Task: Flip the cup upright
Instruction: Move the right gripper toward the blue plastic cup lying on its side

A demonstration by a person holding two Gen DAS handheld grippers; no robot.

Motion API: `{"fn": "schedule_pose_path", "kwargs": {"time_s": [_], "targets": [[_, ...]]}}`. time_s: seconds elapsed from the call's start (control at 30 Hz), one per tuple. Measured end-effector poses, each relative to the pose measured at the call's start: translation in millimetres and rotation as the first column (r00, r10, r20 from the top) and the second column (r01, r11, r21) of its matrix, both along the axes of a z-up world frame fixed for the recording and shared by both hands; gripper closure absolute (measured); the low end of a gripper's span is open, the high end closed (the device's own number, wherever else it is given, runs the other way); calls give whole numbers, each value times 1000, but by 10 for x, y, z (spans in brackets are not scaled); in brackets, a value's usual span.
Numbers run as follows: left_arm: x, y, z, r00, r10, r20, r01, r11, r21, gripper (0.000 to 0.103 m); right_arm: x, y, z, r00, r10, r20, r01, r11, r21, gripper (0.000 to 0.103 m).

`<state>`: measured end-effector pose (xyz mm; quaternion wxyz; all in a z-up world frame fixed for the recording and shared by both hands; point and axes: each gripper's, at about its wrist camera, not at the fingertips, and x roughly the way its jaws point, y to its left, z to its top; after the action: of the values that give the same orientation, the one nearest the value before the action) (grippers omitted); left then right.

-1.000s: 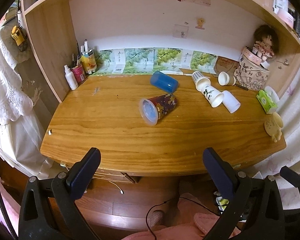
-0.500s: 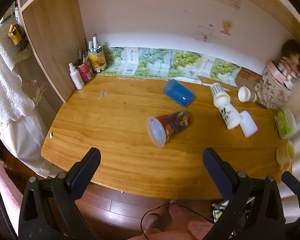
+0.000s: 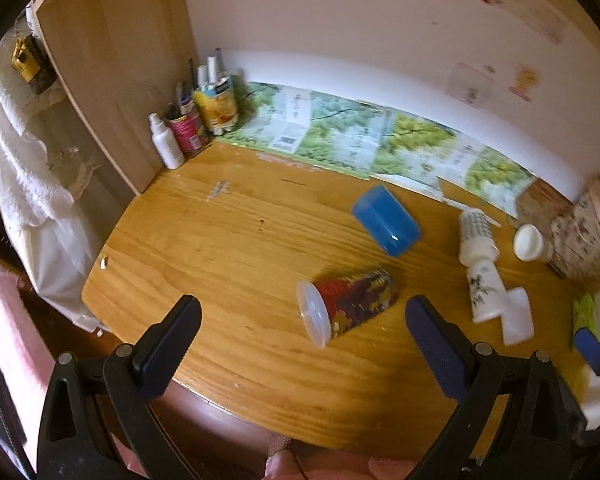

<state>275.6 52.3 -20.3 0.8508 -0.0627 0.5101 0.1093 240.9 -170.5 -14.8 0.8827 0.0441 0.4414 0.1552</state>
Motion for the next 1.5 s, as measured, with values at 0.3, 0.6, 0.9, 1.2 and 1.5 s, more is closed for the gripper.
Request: {"fn": "schedule_pose_path", "kwargs": {"time_s": [0.3,0.6,0.9,1.2,1.5], "targets": [[315,25,-181,991,106,-77,-102,994,49,1,827,11,-292,994,111,-3,-111,992,56,0],[449,64,-414,970,194,-147,-184,979,84,1,1390,130,-706,977,211,-20,-210,975,67,0],[491,54,-613,950,238,-203,-227,971,77,1,1760,264,-1112,964,257,-62,-253,965,66,0],[485,139,-726,934,271,-232,-261,962,74,1,1964,401,-1476,958,264,-110,-258,964,67,0],[506,221,-794,927,284,-243,-263,958,115,1,2071,479,-1752,955,259,-145,-256,966,42,1]]}}
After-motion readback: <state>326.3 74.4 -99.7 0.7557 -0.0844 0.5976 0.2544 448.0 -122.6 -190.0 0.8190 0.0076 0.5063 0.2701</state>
